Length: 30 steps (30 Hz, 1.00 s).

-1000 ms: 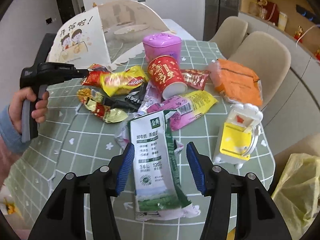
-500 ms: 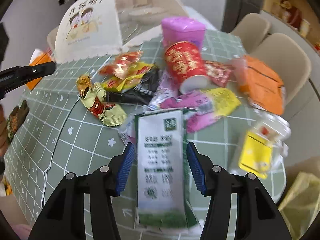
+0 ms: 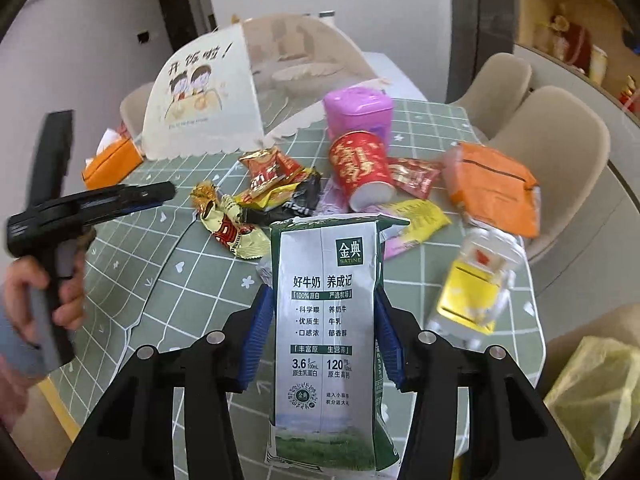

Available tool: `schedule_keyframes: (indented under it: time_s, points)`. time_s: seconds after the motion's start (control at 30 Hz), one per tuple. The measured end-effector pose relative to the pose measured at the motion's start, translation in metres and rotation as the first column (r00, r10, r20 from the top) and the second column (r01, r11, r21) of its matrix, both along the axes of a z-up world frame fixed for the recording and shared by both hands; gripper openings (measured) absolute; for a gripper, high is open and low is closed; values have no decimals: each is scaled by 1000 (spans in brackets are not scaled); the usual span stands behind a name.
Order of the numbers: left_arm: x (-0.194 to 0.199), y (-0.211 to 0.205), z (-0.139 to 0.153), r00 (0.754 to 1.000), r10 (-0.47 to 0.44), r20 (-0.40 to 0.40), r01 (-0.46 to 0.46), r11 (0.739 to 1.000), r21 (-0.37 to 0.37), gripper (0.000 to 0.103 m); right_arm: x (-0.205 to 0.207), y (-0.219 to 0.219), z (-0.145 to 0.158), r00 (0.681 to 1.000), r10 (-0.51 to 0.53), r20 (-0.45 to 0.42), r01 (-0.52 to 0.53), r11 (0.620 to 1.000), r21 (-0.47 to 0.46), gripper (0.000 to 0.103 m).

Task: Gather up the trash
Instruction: 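Grasp the red-gold snack wrapper with the left tool while the right tool holds the carton, then carry both items to the yellow trash bag and release them inside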

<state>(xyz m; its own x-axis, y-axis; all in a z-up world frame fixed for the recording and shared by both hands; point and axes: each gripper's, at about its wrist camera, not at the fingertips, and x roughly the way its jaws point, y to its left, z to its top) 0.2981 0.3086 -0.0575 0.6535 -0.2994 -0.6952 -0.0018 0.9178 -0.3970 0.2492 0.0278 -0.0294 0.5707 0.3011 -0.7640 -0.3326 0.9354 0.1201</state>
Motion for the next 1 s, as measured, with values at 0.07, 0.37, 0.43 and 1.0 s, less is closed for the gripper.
schedule_keyframes:
  time_s: [0.07,0.37,0.43,1.0]
  points:
    - [17,0,1,1000,-27,14,28,999,-30,32,-3,-5,-2,1000,-19,-4,19,1000,-2,47]
    - [118,-16,-36,984,11,-177,-28,995,-94,35,3,-5,-13,994,-106,-16,106,994,-5,47]
    - [128,-20,-45,978,25,-207,-46,994,-95,35,3,-3,-14,993,-117,-15,116,993,-13,47]
    - [45,-63,61,997,-72,19,69,991,112,20,-20,-19,21,993,-84,82,85,996,-3,47]
